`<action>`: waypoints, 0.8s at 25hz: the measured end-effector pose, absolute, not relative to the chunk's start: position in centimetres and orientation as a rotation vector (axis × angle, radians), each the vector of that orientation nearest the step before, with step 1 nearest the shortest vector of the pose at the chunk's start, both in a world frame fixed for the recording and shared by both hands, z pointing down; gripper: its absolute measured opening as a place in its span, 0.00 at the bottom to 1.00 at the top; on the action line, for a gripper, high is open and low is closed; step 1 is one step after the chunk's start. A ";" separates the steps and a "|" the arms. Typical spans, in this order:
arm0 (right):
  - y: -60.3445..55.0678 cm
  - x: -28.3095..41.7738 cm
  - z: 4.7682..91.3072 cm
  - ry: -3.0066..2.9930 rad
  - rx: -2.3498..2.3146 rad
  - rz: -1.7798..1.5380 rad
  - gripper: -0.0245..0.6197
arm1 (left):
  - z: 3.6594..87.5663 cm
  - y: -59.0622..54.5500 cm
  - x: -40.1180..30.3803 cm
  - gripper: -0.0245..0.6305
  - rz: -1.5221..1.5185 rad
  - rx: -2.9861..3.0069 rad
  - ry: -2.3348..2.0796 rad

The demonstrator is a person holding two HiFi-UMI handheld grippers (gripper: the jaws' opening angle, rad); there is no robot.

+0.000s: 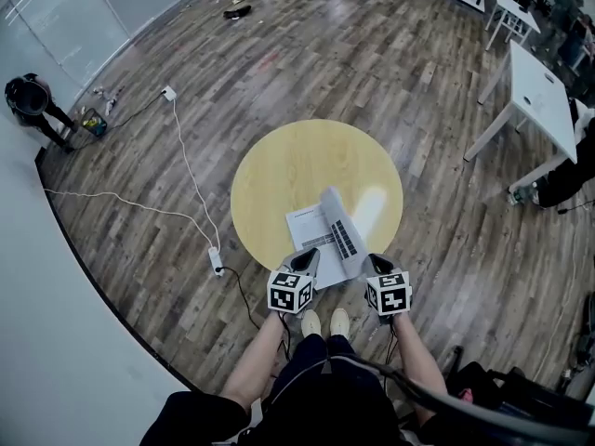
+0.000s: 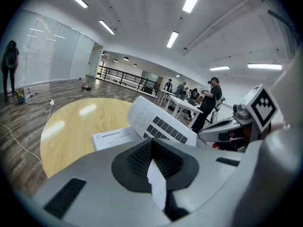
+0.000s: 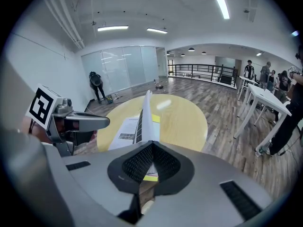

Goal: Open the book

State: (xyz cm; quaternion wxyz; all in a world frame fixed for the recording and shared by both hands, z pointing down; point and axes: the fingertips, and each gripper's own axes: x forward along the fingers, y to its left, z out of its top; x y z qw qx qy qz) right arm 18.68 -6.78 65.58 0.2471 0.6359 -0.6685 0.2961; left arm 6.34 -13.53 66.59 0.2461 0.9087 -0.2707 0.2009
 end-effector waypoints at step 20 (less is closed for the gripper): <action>-4.9 28.7 68.5 -1.692 1.878 0.929 0.05 | 67.7 -13.4 15.7 0.04 0.655 2.521 -0.570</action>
